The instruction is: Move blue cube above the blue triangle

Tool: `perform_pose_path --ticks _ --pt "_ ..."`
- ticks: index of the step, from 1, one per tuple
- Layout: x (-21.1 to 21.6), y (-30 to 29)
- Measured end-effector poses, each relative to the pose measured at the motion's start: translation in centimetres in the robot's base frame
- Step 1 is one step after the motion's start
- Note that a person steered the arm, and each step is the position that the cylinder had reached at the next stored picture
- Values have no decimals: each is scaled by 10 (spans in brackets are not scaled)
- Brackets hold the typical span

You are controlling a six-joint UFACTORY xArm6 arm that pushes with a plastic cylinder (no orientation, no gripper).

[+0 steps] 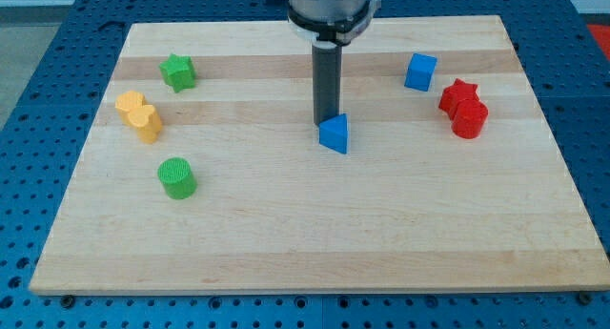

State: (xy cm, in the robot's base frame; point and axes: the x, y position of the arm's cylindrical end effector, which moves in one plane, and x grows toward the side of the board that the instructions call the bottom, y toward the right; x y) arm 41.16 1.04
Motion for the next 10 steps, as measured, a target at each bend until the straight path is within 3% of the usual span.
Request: perform_pose_path --ticks 1,2,3,4,5,6,10 --pt "-47 0" --pt "-120 4" --pt "-178 52" --pt "-198 143" --pt "-192 234" --pt "-164 252" --pt "-109 200"
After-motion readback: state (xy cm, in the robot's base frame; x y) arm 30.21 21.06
